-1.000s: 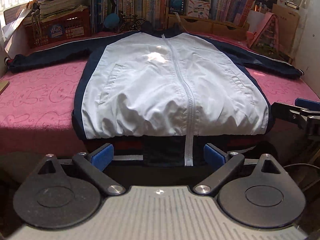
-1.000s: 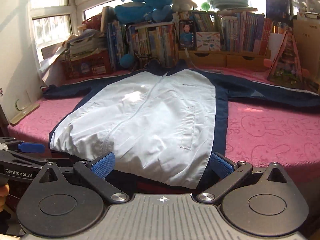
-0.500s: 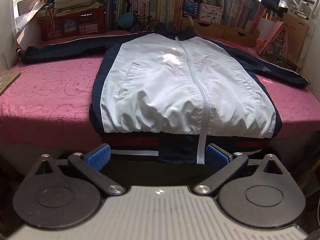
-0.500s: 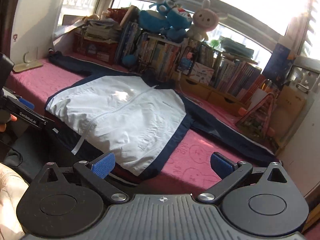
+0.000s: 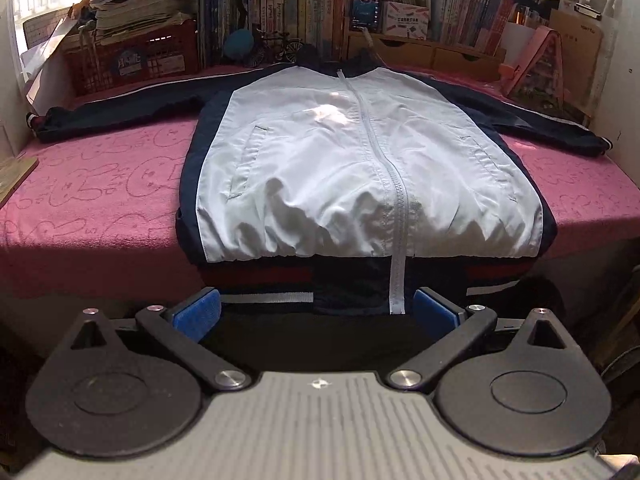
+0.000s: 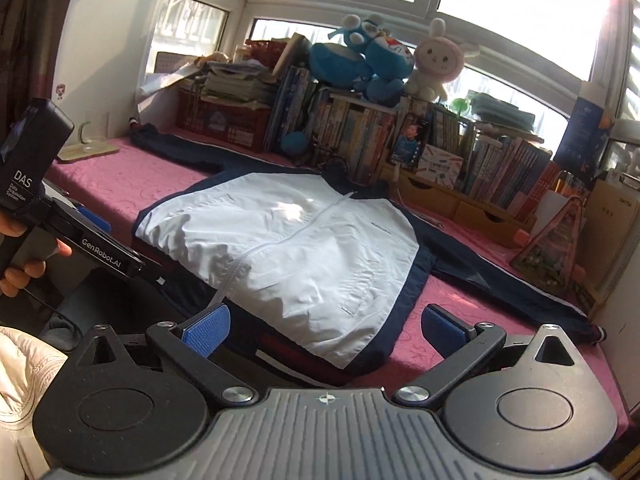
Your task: Fold clothes
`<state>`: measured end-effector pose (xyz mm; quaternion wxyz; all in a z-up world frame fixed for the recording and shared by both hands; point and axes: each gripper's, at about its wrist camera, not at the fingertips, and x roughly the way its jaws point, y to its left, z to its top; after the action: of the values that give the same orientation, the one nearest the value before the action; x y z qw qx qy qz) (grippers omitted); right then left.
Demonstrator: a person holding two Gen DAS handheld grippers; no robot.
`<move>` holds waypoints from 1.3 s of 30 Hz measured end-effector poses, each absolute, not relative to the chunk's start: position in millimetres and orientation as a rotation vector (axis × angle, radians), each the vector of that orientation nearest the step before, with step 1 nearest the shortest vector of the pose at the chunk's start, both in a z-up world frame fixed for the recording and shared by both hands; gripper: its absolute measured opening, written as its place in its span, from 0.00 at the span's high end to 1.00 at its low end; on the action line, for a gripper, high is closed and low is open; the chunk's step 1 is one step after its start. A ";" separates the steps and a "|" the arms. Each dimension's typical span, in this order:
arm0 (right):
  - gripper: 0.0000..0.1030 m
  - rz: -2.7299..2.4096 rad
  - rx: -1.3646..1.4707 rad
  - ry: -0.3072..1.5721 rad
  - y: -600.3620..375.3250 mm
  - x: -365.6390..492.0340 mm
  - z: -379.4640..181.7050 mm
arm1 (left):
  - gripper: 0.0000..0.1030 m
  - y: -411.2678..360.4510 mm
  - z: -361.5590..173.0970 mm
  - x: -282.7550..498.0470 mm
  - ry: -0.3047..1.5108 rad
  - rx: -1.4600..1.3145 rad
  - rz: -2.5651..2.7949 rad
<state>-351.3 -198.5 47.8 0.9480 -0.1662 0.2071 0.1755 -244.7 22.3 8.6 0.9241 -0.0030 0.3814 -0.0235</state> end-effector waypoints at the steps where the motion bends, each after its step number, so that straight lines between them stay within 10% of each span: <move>1: 0.00 0.374 -0.333 0.397 -191.9 -349.1 44.2 | 0.00 22.7 8.6 -244.8 0.783 -0.004 -0.044; 39: 0.00 0.367 -0.308 0.605 -190.9 -335.3 59.0 | 0.00 23.8 -5.0 -241.1 0.819 -0.040 -0.048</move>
<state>-335.3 -190.9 59.0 0.9265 -0.1503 0.2949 0.1791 -241.1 23.8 -5.0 0.9169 -0.0193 0.3981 -0.0234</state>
